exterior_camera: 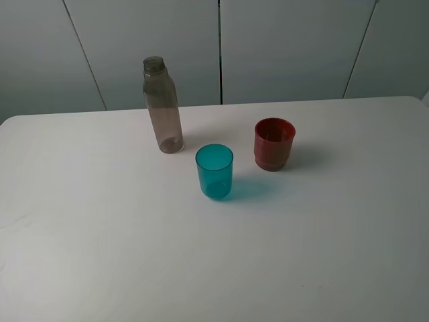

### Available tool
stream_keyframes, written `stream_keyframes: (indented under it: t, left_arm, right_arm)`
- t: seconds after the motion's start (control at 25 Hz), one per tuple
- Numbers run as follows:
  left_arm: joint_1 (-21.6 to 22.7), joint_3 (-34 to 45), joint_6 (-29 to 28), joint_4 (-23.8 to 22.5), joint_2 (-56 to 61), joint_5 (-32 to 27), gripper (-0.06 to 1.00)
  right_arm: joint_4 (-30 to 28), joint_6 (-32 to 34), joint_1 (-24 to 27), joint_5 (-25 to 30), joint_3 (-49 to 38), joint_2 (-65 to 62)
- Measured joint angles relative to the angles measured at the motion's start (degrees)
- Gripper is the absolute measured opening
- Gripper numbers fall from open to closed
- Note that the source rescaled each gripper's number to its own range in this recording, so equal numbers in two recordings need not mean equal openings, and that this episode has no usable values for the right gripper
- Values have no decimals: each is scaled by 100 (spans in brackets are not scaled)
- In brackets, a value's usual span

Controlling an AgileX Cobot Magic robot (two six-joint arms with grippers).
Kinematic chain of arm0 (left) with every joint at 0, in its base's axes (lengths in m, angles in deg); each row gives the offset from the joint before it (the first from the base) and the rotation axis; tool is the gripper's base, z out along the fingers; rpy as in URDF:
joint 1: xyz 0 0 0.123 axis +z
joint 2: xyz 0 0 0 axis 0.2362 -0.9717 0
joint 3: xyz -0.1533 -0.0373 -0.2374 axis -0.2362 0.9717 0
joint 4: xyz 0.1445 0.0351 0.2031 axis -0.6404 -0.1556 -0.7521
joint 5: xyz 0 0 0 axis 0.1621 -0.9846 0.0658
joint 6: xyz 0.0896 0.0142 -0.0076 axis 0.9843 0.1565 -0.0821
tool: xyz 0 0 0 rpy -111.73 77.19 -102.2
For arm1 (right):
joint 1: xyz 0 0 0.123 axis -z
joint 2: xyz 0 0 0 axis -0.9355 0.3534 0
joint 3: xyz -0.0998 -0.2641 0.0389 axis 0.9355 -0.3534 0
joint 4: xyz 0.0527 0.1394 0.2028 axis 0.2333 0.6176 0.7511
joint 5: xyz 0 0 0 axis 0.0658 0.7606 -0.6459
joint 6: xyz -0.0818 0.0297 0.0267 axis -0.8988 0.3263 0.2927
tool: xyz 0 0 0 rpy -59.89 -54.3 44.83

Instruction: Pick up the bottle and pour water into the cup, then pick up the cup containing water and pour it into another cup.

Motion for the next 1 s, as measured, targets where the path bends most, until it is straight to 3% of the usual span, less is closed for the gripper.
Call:
stream_keyframes:
  t: [1.0]
  left_arm:
    - [0,51,274,-18,24,56,99]
  right_arm:
    - [0,0,0,0,0,0]
